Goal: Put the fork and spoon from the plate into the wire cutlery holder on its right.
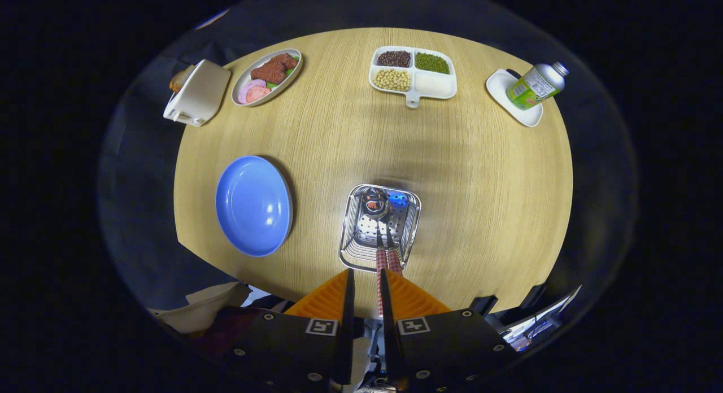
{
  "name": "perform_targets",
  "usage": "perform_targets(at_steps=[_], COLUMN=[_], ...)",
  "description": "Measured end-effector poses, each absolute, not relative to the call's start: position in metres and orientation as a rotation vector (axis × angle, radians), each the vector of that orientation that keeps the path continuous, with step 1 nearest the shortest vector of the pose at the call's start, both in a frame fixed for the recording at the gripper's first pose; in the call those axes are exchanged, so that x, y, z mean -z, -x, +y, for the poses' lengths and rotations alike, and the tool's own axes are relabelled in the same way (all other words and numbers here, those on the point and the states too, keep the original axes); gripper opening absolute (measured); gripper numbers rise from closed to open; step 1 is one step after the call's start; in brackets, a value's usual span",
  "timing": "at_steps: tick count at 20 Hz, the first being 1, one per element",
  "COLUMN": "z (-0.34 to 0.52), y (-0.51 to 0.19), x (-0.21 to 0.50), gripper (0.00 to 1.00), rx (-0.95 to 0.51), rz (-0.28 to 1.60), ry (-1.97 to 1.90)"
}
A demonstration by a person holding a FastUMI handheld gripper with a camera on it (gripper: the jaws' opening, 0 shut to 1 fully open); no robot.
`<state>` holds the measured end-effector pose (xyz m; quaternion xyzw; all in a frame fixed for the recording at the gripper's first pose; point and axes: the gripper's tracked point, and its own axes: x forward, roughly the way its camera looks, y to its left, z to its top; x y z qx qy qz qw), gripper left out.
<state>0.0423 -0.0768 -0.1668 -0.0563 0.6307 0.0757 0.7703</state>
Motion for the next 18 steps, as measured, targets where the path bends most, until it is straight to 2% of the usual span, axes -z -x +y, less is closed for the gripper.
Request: perform_targets(at_steps=[1, 3, 5, 6, 7, 8, 9, 13, 18], z=[-0.076, -0.081, -0.080, -0.083, -0.086, -0.088, -0.088, -0.091, -0.098], y=[-0.042, -0.047, -0.052, -0.054, -0.058, -0.062, -0.065, -0.076, -0.090], x=[0.162, 0.161, 0.150, 0.143, 0.136, 0.129, 0.120, 0.074, -0.006], gripper=[0.26, 0.37, 0.53, 0.72, 0.81, 0.96, 1.00, 0.99, 0.99], rx=[-0.171, -0.190, -0.197, -0.199, -0.190, -0.194, -0.194, -0.186, -0.158], rz=[1.343, 1.297, 1.222, 1.180, 1.134, 1.093, 1.056, 0.886, 0.575], ry=[0.121, 0.106, 0.101, 0.115, 0.126, 0.131, 0.126, 0.070, 0.001])
